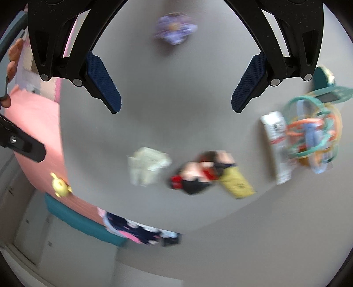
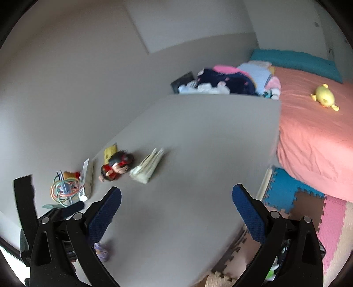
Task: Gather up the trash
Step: 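Move both tools back over the desk toward the teether and doll, then grasp the teal teether with the left gripper while the right gripper grasps the doll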
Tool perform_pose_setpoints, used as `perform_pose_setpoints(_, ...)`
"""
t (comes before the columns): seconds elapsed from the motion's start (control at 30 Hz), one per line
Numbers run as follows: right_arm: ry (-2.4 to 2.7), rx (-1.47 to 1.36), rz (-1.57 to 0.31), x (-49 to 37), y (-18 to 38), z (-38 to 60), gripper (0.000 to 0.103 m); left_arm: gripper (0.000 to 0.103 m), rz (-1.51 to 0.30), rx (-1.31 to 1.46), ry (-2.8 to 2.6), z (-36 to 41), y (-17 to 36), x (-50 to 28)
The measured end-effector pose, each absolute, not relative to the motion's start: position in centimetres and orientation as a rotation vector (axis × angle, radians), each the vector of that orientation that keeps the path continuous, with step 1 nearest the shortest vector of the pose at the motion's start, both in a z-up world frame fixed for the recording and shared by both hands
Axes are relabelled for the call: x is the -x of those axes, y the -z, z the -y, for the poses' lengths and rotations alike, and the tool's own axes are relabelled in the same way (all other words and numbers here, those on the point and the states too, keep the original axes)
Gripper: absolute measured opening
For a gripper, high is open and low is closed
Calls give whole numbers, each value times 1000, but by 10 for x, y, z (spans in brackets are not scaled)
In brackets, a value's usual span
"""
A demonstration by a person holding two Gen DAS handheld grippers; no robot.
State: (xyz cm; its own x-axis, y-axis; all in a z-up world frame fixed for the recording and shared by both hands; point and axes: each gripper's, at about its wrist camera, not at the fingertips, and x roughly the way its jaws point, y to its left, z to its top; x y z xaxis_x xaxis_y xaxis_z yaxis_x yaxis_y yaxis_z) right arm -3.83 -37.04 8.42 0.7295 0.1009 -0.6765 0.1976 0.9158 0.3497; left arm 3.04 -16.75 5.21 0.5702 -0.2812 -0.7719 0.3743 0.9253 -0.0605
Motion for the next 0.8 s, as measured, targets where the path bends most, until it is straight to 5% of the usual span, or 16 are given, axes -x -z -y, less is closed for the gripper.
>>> perform_pose_setpoints(0.8, -10, -453, -890, -101, -53, 250, 94, 97, -886, -34, 72, -39, -45, -14)
